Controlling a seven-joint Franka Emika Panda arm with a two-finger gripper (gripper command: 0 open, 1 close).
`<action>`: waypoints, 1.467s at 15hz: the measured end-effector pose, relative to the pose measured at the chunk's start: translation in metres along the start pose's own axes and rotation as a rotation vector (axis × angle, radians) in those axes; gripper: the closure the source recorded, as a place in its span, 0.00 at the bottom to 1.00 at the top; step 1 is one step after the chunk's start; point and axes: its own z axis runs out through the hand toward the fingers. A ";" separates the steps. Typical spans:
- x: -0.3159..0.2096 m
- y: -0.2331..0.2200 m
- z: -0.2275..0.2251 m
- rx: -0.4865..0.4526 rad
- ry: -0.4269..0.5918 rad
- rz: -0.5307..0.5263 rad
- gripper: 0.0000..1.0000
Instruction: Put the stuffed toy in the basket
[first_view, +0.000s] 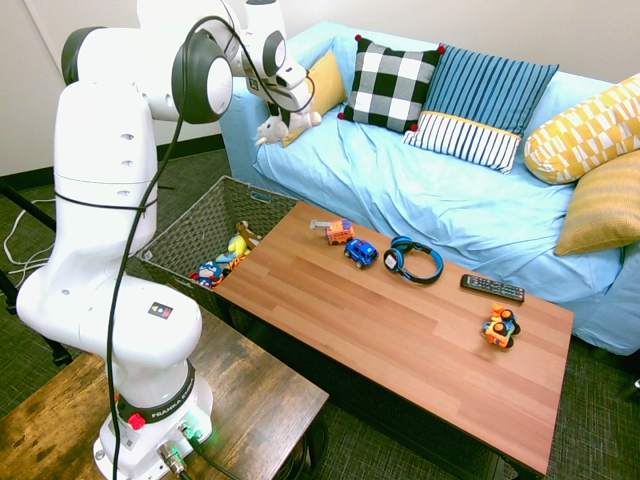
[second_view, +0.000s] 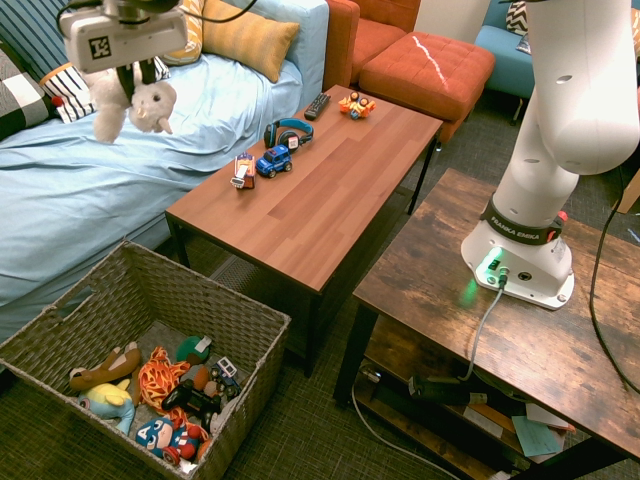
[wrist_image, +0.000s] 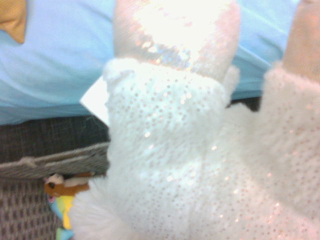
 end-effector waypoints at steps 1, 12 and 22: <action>-0.017 -0.013 0.011 -0.009 -0.014 -0.025 1.00; -0.136 -0.046 0.121 -0.227 -0.141 -0.221 1.00; -0.178 -0.059 0.153 -0.294 -0.172 -0.299 0.00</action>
